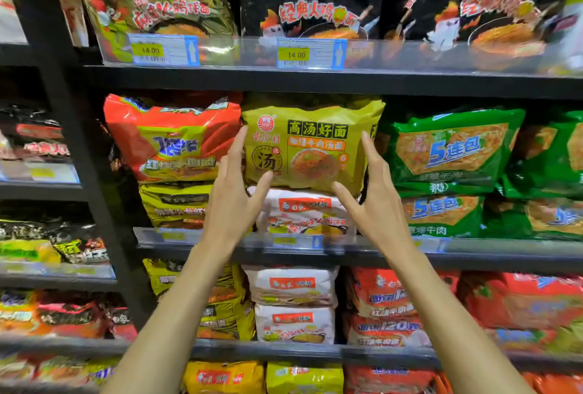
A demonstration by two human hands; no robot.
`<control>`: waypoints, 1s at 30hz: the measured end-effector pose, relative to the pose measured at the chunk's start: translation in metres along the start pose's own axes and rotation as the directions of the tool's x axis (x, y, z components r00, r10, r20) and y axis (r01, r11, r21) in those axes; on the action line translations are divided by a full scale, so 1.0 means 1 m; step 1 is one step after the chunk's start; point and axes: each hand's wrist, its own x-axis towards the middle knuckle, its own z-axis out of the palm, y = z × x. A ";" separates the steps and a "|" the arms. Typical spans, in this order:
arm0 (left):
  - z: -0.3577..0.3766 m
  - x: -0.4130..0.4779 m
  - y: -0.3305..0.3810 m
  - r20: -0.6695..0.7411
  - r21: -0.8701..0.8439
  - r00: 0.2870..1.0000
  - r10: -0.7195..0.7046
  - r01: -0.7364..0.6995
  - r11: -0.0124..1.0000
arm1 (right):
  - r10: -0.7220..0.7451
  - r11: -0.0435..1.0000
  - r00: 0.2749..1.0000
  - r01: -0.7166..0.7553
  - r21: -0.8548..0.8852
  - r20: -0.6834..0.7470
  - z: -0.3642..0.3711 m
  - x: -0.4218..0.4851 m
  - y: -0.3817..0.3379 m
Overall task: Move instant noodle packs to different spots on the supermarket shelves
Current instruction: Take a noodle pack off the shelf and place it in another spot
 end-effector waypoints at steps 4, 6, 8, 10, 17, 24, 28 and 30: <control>0.012 0.002 -0.004 0.017 -0.074 0.999 0.033 -0.032 0.997 | -0.010 1.000 1.000 0.011 0.025 -0.020 0.014 0.005 0.009; 0.017 0.005 -0.006 0.014 -0.102 0.999 0.037 -0.036 0.994 | -0.023 0.999 0.999 0.024 0.027 -0.032 0.018 0.007 0.012; 0.019 0.009 -0.010 0.016 -0.119 0.999 0.037 -0.035 0.992 | -0.029 0.999 0.999 0.031 0.034 -0.037 0.022 0.010 0.014; 0.021 0.012 -0.014 0.035 -0.136 0.998 0.049 -0.044 0.990 | -0.030 0.999 0.999 0.031 0.038 -0.038 0.024 0.012 0.016; 0.030 0.023 -0.028 0.091 -0.166 0.992 0.086 -0.070 0.984 | -0.016 0.997 1.000 0.016 0.070 -0.011 0.032 0.019 0.021; 0.038 0.022 -0.034 0.064 -0.139 0.992 0.113 -0.103 0.985 | -0.016 0.995 0.999 0.019 0.093 -0.032 0.036 0.022 0.027; 0.037 0.022 -0.035 0.051 -0.166 0.991 0.126 -0.116 0.979 | -0.019 0.991 0.998 0.028 0.132 -0.065 0.038 0.020 0.028; 0.037 0.019 -0.034 0.034 -0.199 0.993 0.116 -0.107 0.974 | -0.032 0.991 0.996 0.042 0.130 -0.079 0.036 0.017 0.025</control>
